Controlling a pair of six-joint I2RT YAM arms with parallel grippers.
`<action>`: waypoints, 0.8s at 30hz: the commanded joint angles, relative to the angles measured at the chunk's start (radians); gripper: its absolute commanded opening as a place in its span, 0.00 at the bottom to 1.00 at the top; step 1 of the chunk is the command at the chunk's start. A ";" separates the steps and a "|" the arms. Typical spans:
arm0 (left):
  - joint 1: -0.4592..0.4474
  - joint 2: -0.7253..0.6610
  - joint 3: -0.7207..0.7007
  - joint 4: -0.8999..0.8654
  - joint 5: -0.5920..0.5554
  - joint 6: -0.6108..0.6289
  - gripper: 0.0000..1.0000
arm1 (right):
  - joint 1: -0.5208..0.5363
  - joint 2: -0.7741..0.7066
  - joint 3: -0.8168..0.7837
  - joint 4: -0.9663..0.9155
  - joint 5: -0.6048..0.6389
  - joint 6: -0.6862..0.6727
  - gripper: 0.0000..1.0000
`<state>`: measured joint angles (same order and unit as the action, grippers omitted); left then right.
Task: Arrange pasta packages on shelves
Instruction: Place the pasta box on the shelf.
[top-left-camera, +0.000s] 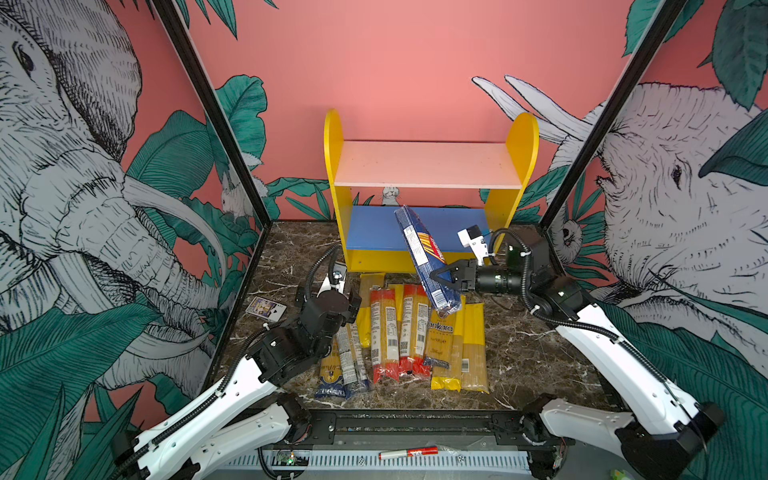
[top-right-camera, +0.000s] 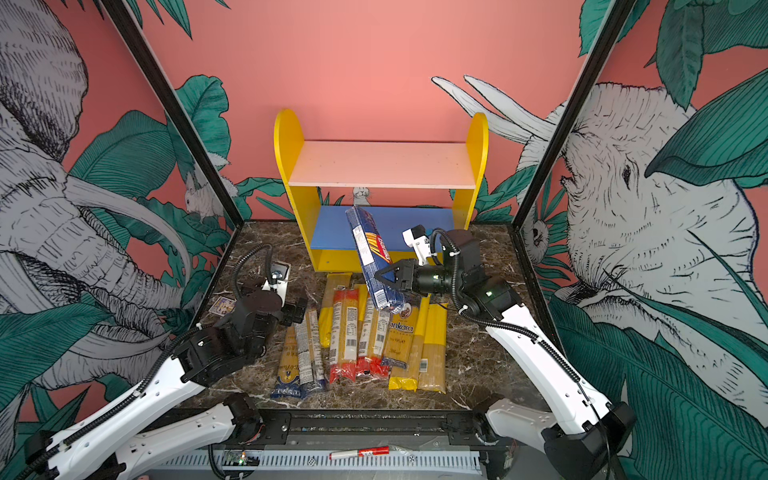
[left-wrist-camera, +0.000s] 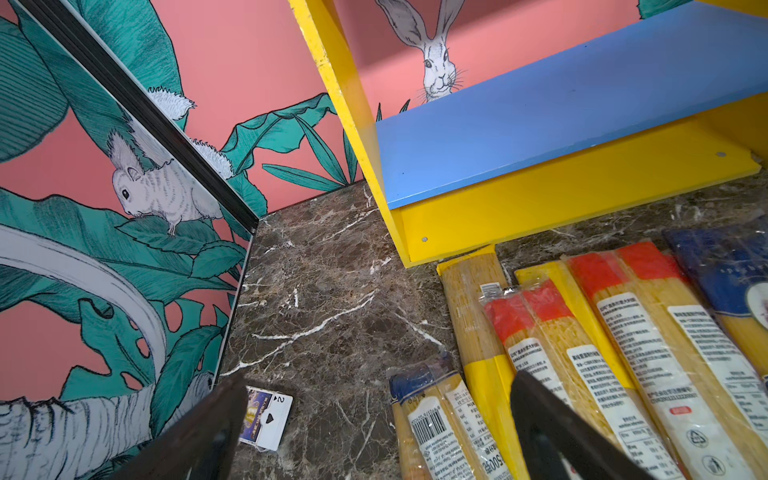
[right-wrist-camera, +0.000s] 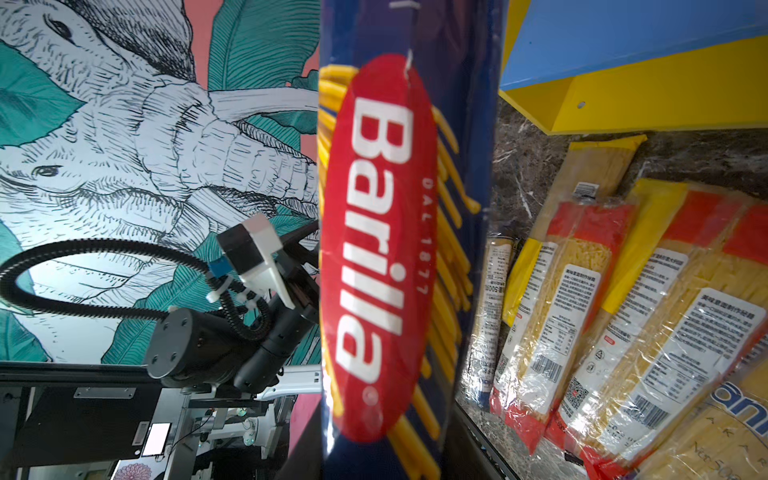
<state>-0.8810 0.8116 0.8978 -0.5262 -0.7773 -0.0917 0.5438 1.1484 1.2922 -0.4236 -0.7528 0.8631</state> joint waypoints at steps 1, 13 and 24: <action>-0.004 0.004 0.013 0.002 -0.019 0.015 0.99 | -0.015 -0.041 0.115 0.128 -0.033 -0.051 0.11; -0.004 0.047 0.030 0.048 0.015 0.025 0.99 | -0.121 0.109 0.449 -0.069 0.014 -0.211 0.10; -0.004 0.104 0.035 0.095 0.056 0.037 0.99 | -0.179 0.487 1.100 -0.384 0.325 -0.542 0.10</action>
<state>-0.8810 0.9031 0.9009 -0.4564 -0.7387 -0.0593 0.3756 1.5646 2.1792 -0.8577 -0.5343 0.4805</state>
